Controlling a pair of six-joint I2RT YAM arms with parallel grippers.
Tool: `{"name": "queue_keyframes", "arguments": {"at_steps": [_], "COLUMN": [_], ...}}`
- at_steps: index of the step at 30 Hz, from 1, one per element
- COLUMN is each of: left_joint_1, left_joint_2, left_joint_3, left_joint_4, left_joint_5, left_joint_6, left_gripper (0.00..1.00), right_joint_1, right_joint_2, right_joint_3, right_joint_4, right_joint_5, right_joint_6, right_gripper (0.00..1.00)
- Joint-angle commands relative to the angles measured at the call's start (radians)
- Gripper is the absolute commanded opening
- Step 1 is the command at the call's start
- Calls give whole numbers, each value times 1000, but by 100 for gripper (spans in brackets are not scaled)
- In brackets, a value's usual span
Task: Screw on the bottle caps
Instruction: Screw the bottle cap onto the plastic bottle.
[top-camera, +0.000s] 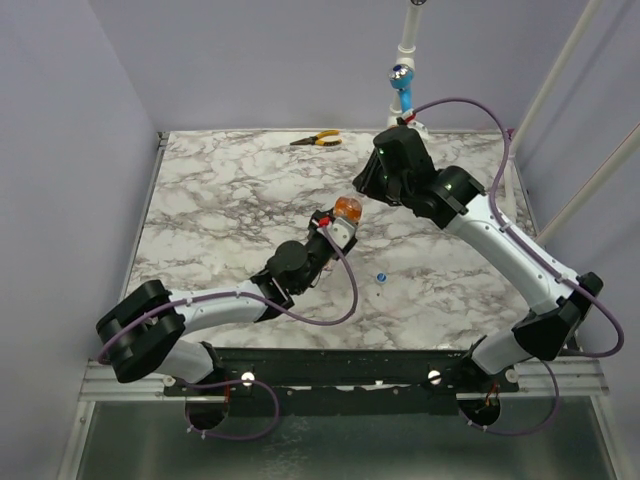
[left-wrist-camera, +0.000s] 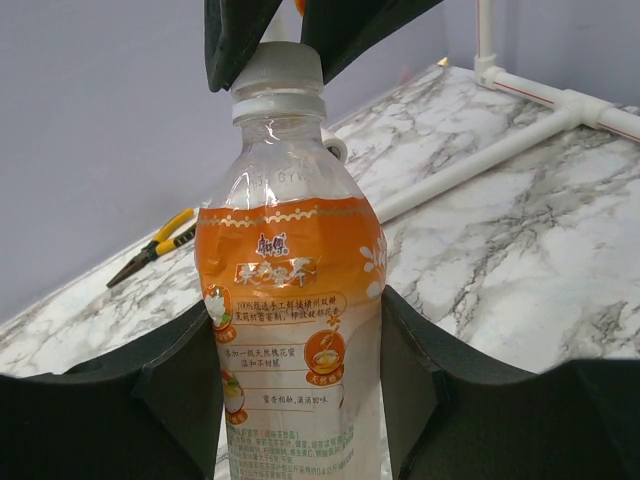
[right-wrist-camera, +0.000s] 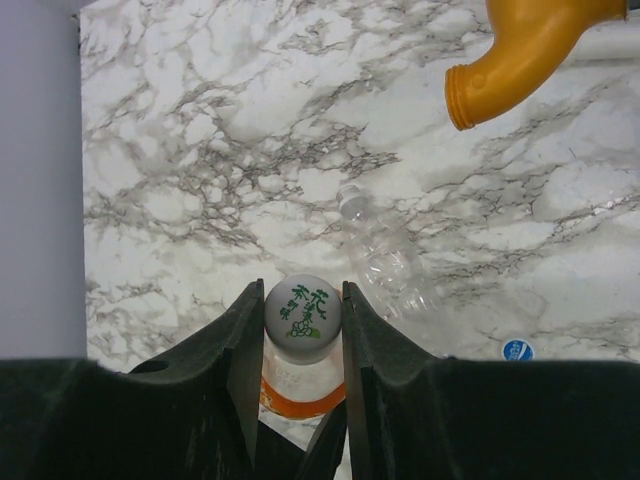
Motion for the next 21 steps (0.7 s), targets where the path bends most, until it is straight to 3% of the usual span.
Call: {"name": "queue_keyframes", "arguments": {"at_steps": [1,14,21], "left_joint_1": [-54,-146,-160], "left_joint_2": [14,196,246], "left_joint_3": [82,135,163], "left_joint_4": [287,510,563], "left_joint_5": [55,-91,-129], "left_joint_6": [70,386,444], "left_gripper": [13,12,12], "right_joint_1": [29,30,31], "right_joint_2": [88,182,204], "right_joint_3": [32,173,215], "right_joint_4": [-69,-158,-165], "right_joint_5": [-44,-31,-8], "right_joint_6": [60,120,140], "right_gripper": [10,9,7]}}
